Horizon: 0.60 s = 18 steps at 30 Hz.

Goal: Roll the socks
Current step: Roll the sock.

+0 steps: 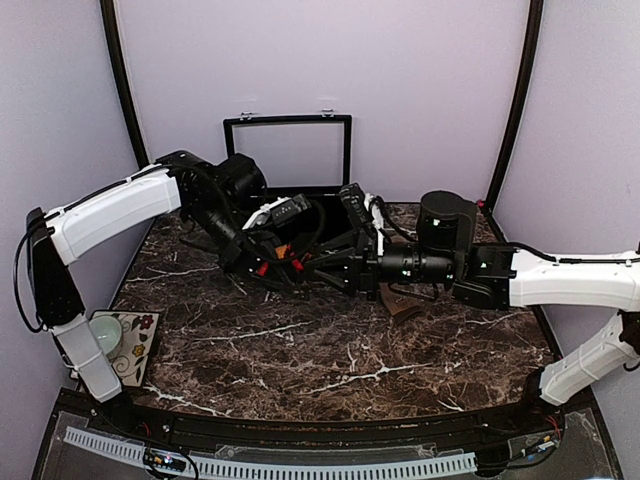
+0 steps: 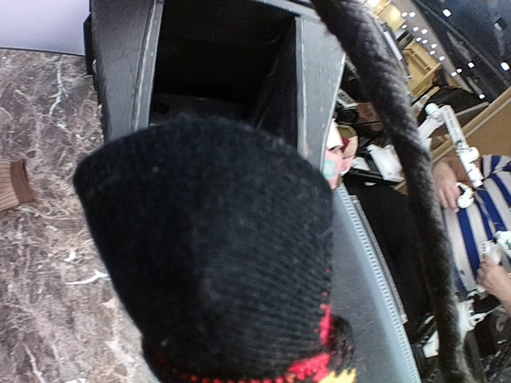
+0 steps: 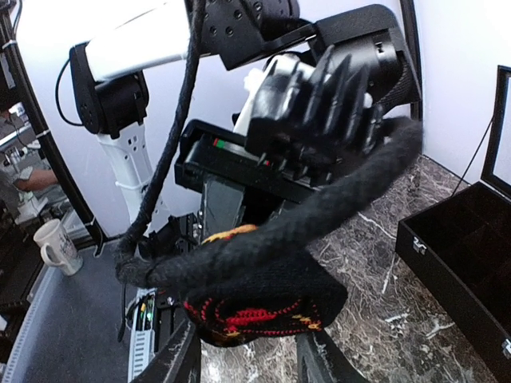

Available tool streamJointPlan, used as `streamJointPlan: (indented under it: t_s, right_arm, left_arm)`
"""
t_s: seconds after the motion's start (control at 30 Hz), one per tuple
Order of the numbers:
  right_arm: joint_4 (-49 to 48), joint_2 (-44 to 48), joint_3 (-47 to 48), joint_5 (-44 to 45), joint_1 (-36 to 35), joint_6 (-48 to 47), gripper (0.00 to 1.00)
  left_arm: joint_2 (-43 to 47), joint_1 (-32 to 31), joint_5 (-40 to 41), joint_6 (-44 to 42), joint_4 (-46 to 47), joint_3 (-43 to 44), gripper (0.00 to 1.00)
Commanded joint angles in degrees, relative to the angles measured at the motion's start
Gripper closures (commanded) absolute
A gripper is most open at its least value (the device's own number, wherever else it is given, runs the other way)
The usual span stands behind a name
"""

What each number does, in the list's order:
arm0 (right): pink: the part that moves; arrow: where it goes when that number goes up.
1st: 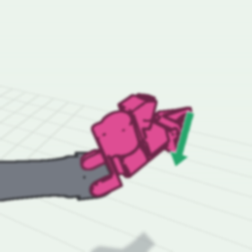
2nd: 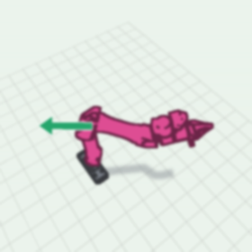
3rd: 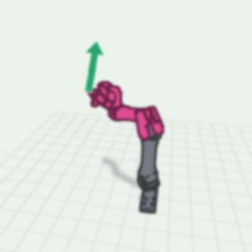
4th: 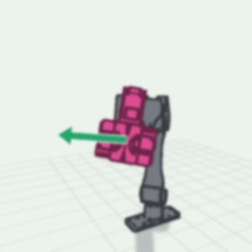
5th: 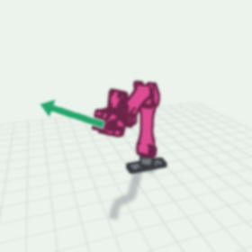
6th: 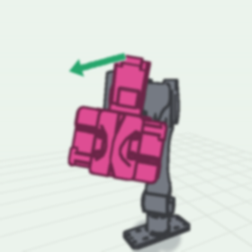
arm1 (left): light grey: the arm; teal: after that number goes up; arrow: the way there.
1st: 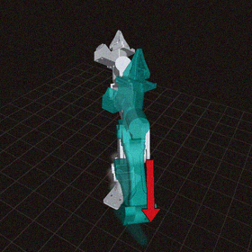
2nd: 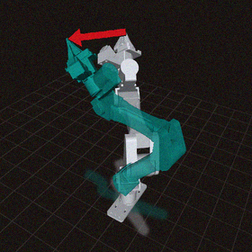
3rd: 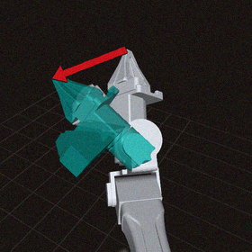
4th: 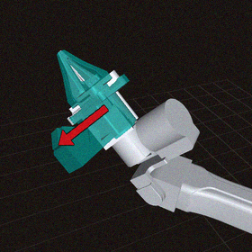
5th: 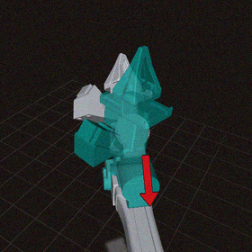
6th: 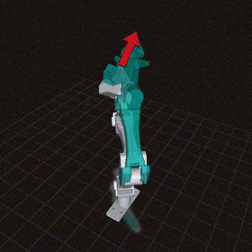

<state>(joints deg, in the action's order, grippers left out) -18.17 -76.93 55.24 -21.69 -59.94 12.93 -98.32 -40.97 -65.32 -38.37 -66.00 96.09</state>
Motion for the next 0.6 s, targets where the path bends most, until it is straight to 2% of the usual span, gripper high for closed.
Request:
streamJointPlan:
  t_s: [0.0, 0.2, 0.27, 0.33, 0.5, 0.57]
  right_arm:
    - [2.53, -1.03, 3.69, -3.83, -0.26, -5.19, 0.59]
    - [1.04, -3.6, 5.86, -4.51, -0.26, -5.63, 0.57]
    - [0.52, -4.44, 6.23, -3.4, -0.26, -5.51, 0.53]
    - [-0.74, -5.17, 6.12, -3.27, -0.26, -5.08, 0.55]
    - [-5.3, -6.27, 5.89, -6.37, -0.31, -2.0, 0.81]
    - [-6.44, -6.47, 5.57, -6.89, -0.26, -0.53, 0.95]
  left_arm:
    - [-1.45, 0.37, -6.93, -4.77, -9.85, 3.78, 1.0]
    - [-2.14, 0.36, -6.69, -6.5, -11.73, 4.37, 1.0]
    - [-1.98, 0.37, -6.62, -6.6, -11.83, 4.45, 1.0]
    - [-1.8, 0.37, -6.25, -6.63, -11.81, 4.37, 0.99]
    - [-1.42, 0.36, -3.34, -5.31, -10.62, 4.17, 0.87]
    - [-0.32, 0.37, 0.77, -1.6, -6.58, 3.39, 0.81]
